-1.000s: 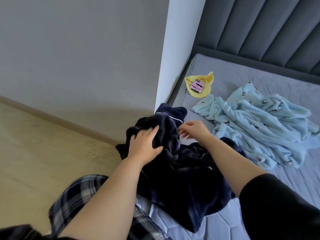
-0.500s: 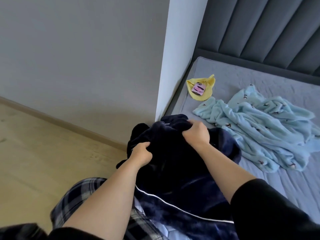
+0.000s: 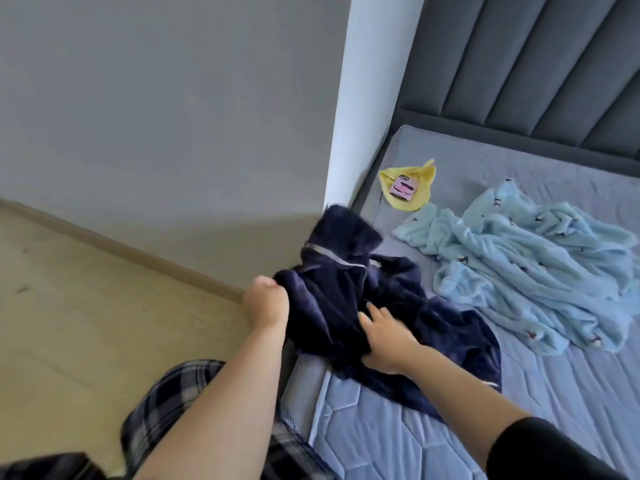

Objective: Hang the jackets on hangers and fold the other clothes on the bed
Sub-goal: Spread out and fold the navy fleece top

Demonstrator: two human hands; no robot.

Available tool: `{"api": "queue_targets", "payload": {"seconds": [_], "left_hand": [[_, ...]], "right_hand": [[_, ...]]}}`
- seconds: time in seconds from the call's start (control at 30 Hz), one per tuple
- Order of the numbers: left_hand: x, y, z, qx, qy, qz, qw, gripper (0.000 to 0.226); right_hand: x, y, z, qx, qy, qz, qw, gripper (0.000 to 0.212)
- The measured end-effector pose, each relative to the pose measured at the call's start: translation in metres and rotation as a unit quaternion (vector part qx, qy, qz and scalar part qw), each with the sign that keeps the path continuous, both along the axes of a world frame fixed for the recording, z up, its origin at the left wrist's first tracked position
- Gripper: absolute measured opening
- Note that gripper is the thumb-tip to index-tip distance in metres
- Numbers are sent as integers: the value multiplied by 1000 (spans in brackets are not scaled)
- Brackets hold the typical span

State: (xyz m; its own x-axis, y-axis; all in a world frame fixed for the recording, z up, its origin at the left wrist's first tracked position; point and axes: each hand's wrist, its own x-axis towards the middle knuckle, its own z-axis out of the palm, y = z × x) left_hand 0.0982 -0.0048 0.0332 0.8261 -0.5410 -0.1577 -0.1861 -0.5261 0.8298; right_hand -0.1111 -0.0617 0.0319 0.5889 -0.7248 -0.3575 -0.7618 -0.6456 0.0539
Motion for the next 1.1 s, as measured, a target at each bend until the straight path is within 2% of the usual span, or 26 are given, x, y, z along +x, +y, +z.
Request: {"api": "queue_targets", "payload": {"seconds": [0.07,0.13,0.2,0.27,0.3,0.33,0.4,0.43,0.5,0.57,0.6,0.67,0.7,0.73,0.8,0.83,0.87,0.9,0.93,0.97,1.0,1.03,1.07,1.1], "left_hand": [[-3,-1,4,-120,-12,32,992,34],[-15,-2,4,-143,-47,-82,985,47],[-25,-2,0,-66,-85,-237,966,69],[-28,0,-6,94,-178,-350,915,82],[-27,0,-8,160,-203,-379,888,79],[-26,0,-9,196,-198,-389,878,69],[-23,2,-7,200,-170,-346,901,44],[-22,3,-7,193,-168,-312,915,31],[-22,4,-4,215,-170,-268,924,10],[-20,3,-3,274,-129,-253,919,6],[-19,4,-3,322,-101,-267,903,9],[-19,8,-2,413,-41,-338,845,8],[-19,9,-3,440,-28,-351,826,8],[-19,9,-5,440,-26,-345,829,7],[-18,6,-6,368,-66,-279,885,15],[-18,4,-4,308,-115,-239,914,15],[-18,2,0,238,-177,-214,931,15],[-20,2,4,161,-236,-203,937,15],[-22,2,7,76,-278,-199,937,16],[-26,3,8,-5,-294,-203,934,18],[-30,3,10,-69,-295,-217,928,23],[-34,3,10,-117,-292,-236,919,28],[-36,3,9,-147,-288,-251,912,33],[-38,1,8,-158,-279,-265,909,39]], "right_hand": [[0,-4,0,69,-35,9,997,80],[8,-16,21,112,-90,2,990,62],[14,-26,42,150,-113,9,982,44],[15,-34,54,122,-179,-3,976,31],[12,-38,56,80,-201,-15,976,29],[8,-43,55,20,-189,-10,982,38],[-6,-50,50,-34,-65,-2,997,69],[-13,-52,45,-3,-27,-24,999,78],[-25,-54,36,70,-28,-71,995,73],[-29,-57,37,115,-40,-84,989,46],[-28,-59,41,151,-43,-105,982,42],[-22,-64,51,233,-72,-179,953,58],[-18,-67,54,222,-108,-214,945,62],[-15,-71,53,155,-156,-241,945,58],[-11,-78,41,-45,-198,-274,940,50],[-10,-74,36,-67,-191,-301,932,63],[-9,-69,28,-17,-199,-353,914,83],[-10,-63,17,75,-236,-404,881,93],[-10,-57,6,162,-278,-433,842,85],[-12,-52,-4,221,-320,-432,813,62],[-14,-47,-10,244,-355,-416,801,36],[-15,-42,-12,261,-382,-393,795,19],[-15,-38,-10,283,-421,-359,783,20],[-17,-38,-8,329,-472,-330,749,29]]}}
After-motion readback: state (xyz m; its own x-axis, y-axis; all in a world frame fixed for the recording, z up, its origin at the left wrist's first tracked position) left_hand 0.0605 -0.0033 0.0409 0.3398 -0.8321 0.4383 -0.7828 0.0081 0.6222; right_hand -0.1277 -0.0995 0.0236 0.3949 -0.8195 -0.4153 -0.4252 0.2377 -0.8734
